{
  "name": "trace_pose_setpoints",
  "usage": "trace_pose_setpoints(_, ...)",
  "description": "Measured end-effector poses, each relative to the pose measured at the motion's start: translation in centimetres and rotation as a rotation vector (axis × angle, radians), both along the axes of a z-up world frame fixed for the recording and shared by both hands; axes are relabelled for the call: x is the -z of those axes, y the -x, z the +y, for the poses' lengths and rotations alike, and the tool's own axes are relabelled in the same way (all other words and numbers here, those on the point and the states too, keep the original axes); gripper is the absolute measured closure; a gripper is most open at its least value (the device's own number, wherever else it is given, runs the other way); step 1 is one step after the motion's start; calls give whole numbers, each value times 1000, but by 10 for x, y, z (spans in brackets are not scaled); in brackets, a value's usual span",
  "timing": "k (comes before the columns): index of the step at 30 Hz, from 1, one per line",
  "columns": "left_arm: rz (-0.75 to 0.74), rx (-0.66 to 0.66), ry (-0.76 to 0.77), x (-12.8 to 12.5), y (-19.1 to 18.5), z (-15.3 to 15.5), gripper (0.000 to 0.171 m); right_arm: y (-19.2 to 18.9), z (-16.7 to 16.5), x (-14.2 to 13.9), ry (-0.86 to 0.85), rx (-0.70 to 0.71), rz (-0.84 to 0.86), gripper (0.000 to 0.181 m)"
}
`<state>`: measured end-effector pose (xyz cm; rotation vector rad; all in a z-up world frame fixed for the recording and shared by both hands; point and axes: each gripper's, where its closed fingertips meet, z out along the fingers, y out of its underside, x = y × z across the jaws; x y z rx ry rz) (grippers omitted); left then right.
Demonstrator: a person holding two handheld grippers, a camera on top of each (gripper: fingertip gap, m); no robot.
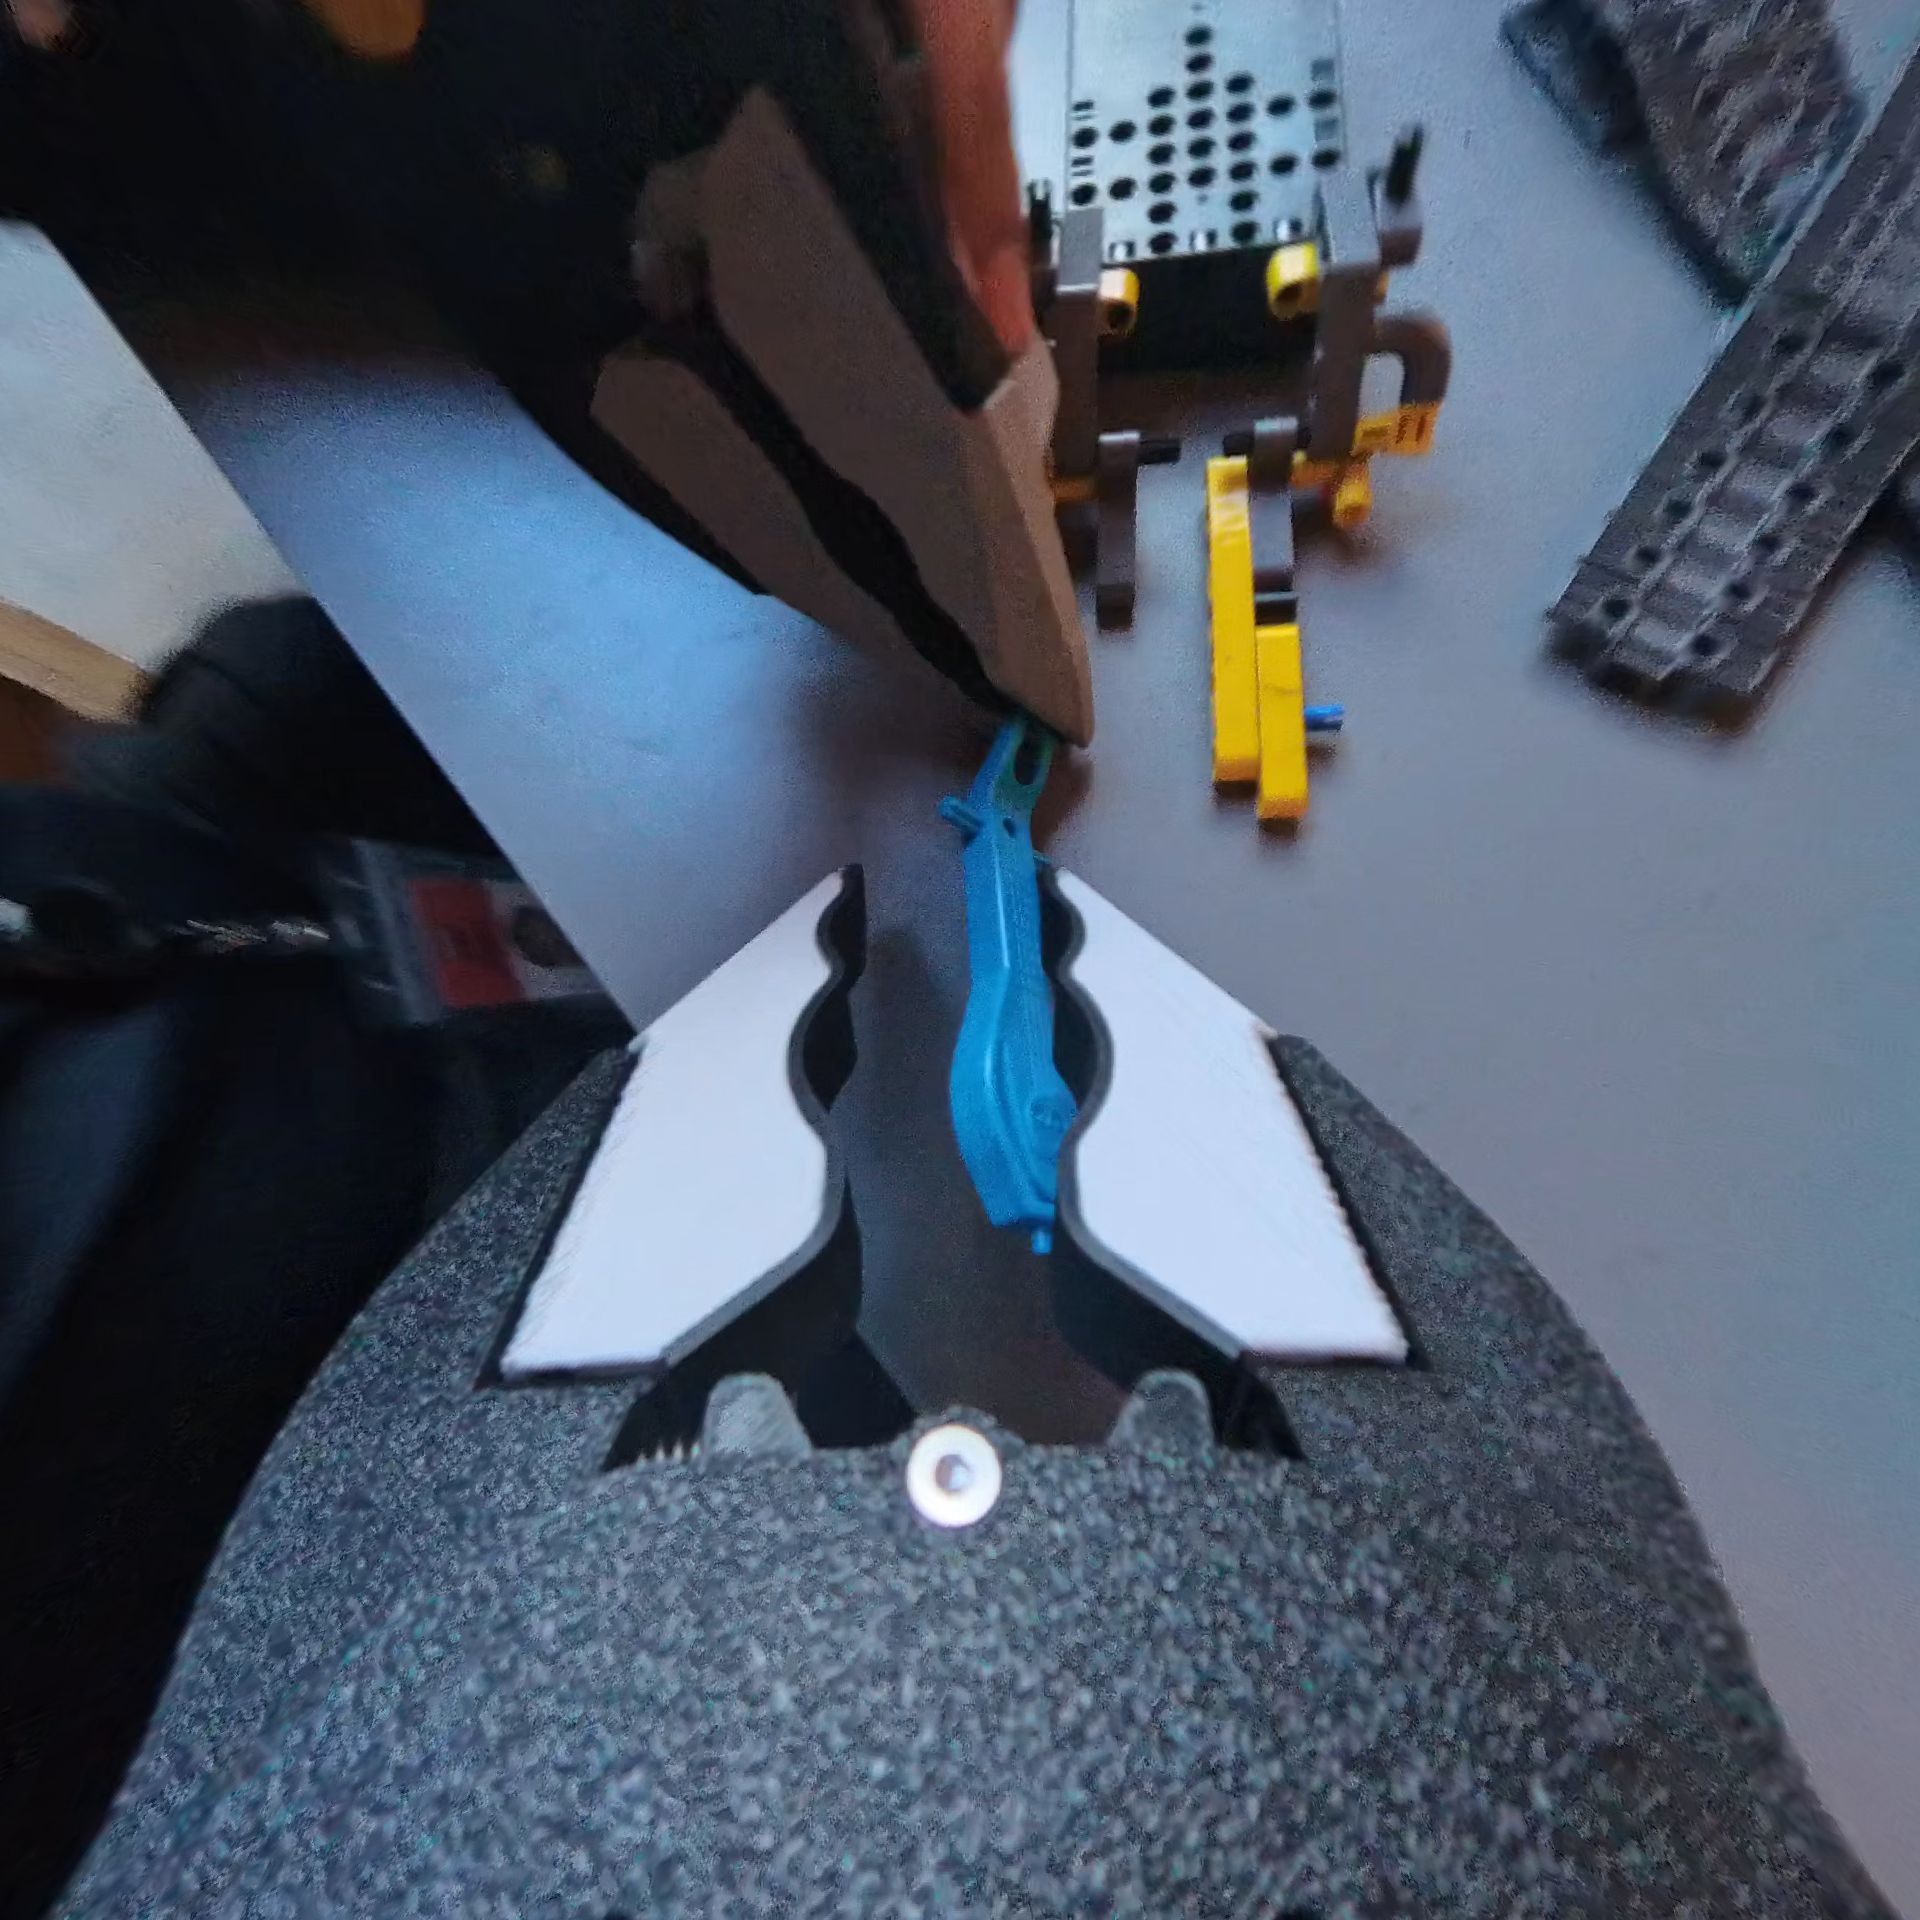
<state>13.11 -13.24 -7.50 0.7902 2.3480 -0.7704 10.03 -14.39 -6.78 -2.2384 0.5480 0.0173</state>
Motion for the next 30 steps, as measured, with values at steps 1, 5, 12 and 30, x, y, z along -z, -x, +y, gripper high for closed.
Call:
trace_pose_setpoints(1,13,1,2,2,0,0,171,-1,0,1,39,-22,-87,153)
trace_pose_setpoints(5,-46,45,17,3,1,-2,171,-7,-2,-5,108,-105,-423,170)
trace_pose_setpoints(12,-15,79,69,-2,5,-5,171,-3,4,-15,147,-224,-780,177)
trace_pose_setpoints(30,124,91,118,-9,11,-3,171,-7,-2,-1,292,-274,-798,156)
